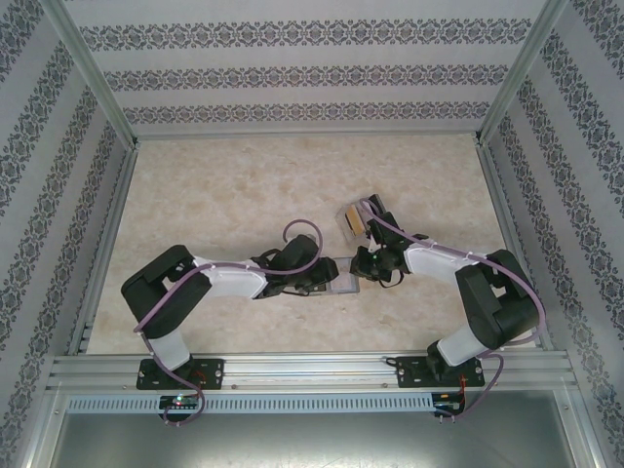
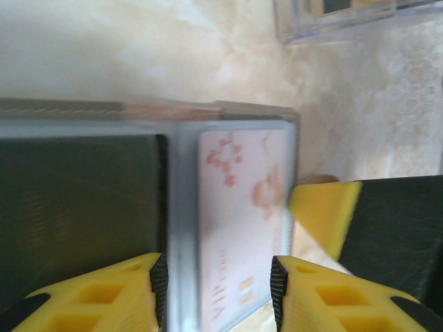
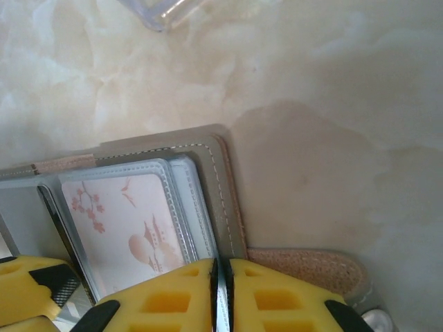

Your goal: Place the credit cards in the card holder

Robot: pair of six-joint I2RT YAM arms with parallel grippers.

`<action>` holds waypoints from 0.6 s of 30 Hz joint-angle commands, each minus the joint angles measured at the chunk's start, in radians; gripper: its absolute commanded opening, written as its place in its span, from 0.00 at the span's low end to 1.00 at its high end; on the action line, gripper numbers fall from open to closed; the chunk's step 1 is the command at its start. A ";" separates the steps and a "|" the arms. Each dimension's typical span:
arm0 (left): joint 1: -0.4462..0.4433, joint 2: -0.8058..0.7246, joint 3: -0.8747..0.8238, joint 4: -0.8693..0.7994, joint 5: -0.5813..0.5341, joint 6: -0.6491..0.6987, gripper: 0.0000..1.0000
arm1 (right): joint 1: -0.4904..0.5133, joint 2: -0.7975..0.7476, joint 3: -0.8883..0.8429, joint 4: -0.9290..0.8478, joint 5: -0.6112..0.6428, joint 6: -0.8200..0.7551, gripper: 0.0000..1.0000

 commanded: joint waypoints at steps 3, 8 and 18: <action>-0.002 -0.040 -0.028 -0.136 -0.054 0.057 0.46 | -0.010 -0.012 -0.028 -0.039 0.019 0.028 0.15; 0.001 -0.048 -0.016 -0.108 -0.033 0.089 0.45 | -0.007 -0.026 -0.013 -0.026 -0.013 0.028 0.16; 0.004 -0.121 0.003 -0.132 -0.076 0.136 0.43 | -0.006 -0.130 0.033 -0.074 0.023 -0.011 0.22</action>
